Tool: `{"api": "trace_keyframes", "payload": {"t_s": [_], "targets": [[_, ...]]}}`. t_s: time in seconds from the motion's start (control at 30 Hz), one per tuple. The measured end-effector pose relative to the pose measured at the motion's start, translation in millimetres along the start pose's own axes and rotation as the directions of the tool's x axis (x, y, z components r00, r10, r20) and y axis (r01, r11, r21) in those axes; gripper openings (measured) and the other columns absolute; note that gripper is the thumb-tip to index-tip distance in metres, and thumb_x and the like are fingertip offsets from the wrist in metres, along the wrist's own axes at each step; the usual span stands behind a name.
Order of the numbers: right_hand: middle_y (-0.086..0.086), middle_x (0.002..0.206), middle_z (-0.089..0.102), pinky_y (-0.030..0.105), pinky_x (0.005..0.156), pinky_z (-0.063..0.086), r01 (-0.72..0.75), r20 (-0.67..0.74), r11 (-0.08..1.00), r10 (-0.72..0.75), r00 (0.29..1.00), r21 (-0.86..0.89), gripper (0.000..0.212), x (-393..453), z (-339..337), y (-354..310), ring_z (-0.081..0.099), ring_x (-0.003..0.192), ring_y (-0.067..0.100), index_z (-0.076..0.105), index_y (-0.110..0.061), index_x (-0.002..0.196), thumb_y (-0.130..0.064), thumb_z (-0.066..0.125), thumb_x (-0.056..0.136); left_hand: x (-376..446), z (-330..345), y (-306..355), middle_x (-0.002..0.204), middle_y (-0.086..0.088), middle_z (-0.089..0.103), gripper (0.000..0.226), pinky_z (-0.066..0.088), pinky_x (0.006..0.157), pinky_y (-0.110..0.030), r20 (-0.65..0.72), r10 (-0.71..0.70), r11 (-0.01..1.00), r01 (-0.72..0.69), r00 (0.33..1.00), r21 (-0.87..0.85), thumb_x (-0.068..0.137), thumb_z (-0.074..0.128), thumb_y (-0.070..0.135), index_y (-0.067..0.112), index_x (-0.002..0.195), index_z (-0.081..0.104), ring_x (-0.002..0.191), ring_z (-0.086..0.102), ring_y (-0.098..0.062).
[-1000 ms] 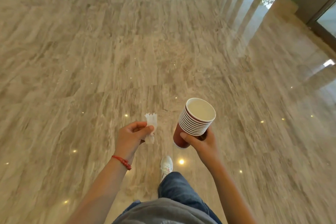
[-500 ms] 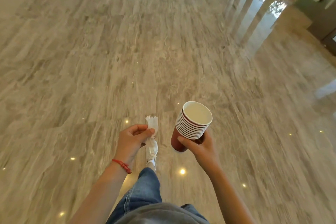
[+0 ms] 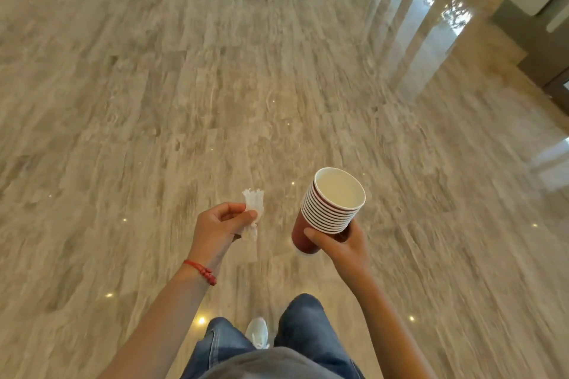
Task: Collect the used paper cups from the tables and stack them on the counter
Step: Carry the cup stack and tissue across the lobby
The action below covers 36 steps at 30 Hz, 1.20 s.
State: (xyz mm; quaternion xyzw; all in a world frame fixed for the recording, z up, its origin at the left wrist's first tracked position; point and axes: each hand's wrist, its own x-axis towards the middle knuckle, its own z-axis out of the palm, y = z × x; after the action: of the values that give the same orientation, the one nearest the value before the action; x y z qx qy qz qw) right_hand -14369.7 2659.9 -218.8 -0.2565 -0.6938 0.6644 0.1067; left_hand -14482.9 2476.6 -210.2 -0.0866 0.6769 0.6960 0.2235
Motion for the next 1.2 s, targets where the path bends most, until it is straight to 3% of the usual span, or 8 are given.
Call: {"api": "trace_keyframes", "payload": {"t_s": [0.3,0.47,0.6,0.8,0.9,1.07,1.2], "targets": [[-0.007,0.093,0.072,0.016,0.07,0.052,-0.014,-0.025,1.0,0.014,1.0,-0.004,0.046,207,-9,-14,0.067,0.089,0.004,0.06,-0.02,0.106,-0.011,0.081,0.067,185,77,44,0.074,-0.009,0.072,0.021,0.052,0.074,-0.039,-0.001,-0.059,0.998,0.059,0.998,-0.004,0.068,0.078,0.007,0.011,0.085,0.067,0.078,0.068,-0.028],[-0.021,0.091,0.071,0.008,0.065,0.048,-0.006,0.008,1.0,0.006,1.0,-0.018,0.043,331,-23,-47,0.065,0.086,-0.004,0.059,-0.028,0.101,-0.013,0.081,0.068,285,128,98,0.068,-0.005,0.072,0.019,0.052,0.066,-0.033,-0.032,-0.049,0.999,0.048,0.998,-0.02,0.068,0.077,0.005,0.014,0.081,0.067,0.074,0.069,-0.026],[-0.007,0.096,0.071,0.014,0.071,0.051,0.006,0.051,1.0,-0.005,0.999,-0.007,0.046,425,-28,-79,0.066,0.091,0.004,0.06,-0.016,0.11,-0.006,0.079,0.069,357,157,144,0.067,-0.005,0.071,0.016,0.052,0.065,-0.032,-0.047,-0.021,1.0,0.02,0.999,-0.016,0.07,0.076,0.005,0.013,0.08,0.066,0.071,0.068,-0.024],[-0.013,0.097,0.072,0.015,0.071,0.052,-0.009,0.045,1.0,0.01,0.999,-0.025,0.047,543,-16,-96,0.067,0.092,0.004,0.062,-0.028,0.103,-0.03,0.081,0.061,466,190,183,0.064,0.0,0.071,0.017,0.052,0.059,-0.026,-0.05,-0.032,0.999,0.03,0.998,-0.033,0.068,0.078,0.006,0.016,0.078,0.067,0.066,0.069,-0.018],[-0.015,0.096,0.072,0.012,0.069,0.051,-0.017,0.024,0.999,0.018,1.0,-0.04,0.043,609,-5,-101,0.067,0.09,0.002,0.062,-0.033,0.099,-0.032,0.081,0.059,535,206,201,0.064,-0.001,0.072,0.018,0.051,0.053,-0.02,-0.022,-0.04,0.999,0.039,0.999,-0.023,0.068,0.077,0.007,0.015,0.08,0.066,0.064,0.069,-0.016],[-0.015,0.095,0.072,0.014,0.071,0.051,-0.011,0.022,1.0,0.012,1.0,-0.025,0.042,732,12,-126,0.067,0.09,0.004,0.061,-0.029,0.098,-0.007,0.081,0.068,656,231,250,0.065,-0.002,0.072,0.019,0.052,0.062,-0.03,-0.01,-0.056,0.998,0.056,0.998,-0.042,0.069,0.077,0.006,0.013,0.083,0.067,0.065,0.069,-0.018],[-0.013,0.097,0.071,0.016,0.075,0.052,0.013,0.001,1.0,-0.013,1.0,-0.006,0.048,822,25,-160,0.066,0.093,0.005,0.059,-0.02,0.109,-0.007,0.08,0.068,745,254,302,0.071,-0.008,0.072,0.017,0.052,0.072,-0.04,0.027,-0.046,0.999,0.047,0.999,-0.025,0.068,0.077,0.006,0.013,0.08,0.067,0.072,0.068,-0.026]]}}
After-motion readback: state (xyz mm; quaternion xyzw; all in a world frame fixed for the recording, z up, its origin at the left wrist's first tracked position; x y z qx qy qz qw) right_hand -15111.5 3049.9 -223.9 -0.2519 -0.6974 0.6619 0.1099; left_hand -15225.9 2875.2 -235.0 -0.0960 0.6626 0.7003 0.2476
